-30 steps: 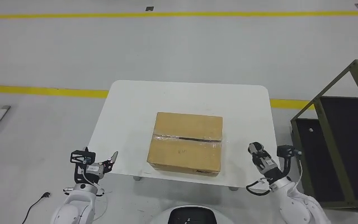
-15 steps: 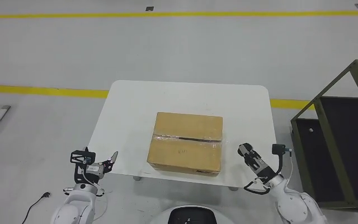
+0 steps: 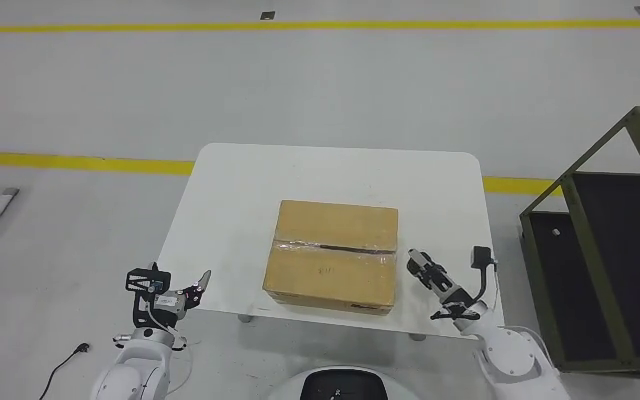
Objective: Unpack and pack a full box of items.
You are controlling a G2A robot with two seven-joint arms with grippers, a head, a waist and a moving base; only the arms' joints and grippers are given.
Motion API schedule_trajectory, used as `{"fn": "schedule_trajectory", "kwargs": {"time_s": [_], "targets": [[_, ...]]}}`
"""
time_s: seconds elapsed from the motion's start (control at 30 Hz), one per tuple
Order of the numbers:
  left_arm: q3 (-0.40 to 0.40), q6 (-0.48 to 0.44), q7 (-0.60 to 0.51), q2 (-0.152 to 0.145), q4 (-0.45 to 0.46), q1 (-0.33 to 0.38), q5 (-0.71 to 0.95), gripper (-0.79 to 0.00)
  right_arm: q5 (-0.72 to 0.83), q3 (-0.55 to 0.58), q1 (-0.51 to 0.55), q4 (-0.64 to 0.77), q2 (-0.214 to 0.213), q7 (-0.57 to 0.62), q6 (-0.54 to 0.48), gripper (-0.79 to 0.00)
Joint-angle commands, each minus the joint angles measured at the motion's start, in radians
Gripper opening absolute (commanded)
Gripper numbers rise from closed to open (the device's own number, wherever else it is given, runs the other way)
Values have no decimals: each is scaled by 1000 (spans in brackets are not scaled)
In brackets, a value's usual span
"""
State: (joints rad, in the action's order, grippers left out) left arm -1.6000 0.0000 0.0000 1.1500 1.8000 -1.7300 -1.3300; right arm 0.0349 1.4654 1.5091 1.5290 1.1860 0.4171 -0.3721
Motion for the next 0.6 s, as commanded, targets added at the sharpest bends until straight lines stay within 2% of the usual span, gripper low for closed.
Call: {"fn": "schedule_trajectory", "kwargs": {"time_s": [0.0,0.1,0.13,0.2,0.3,0.57], "targets": [[0,0,0,0,0,0,0,0,2,-12,-11,-10,1,7,-2,-493],[0,0,0,0,0,0,0,0,2,-29,-24,-18,3,22,-5,-529],[0,0,0,0,0,0,0,0,1,-33,-27,-18,3,26,-9,-573],[0,0,0,0,0,0,0,0,3,-39,-29,-16,4,30,-11,-600],[0,0,0,0,0,0,0,0,-7,-42,-29,-14,3,35,-14,-785],[0,0,0,0,0,0,0,0,-116,-24,-12,75,-4,12,5,-785]]}}
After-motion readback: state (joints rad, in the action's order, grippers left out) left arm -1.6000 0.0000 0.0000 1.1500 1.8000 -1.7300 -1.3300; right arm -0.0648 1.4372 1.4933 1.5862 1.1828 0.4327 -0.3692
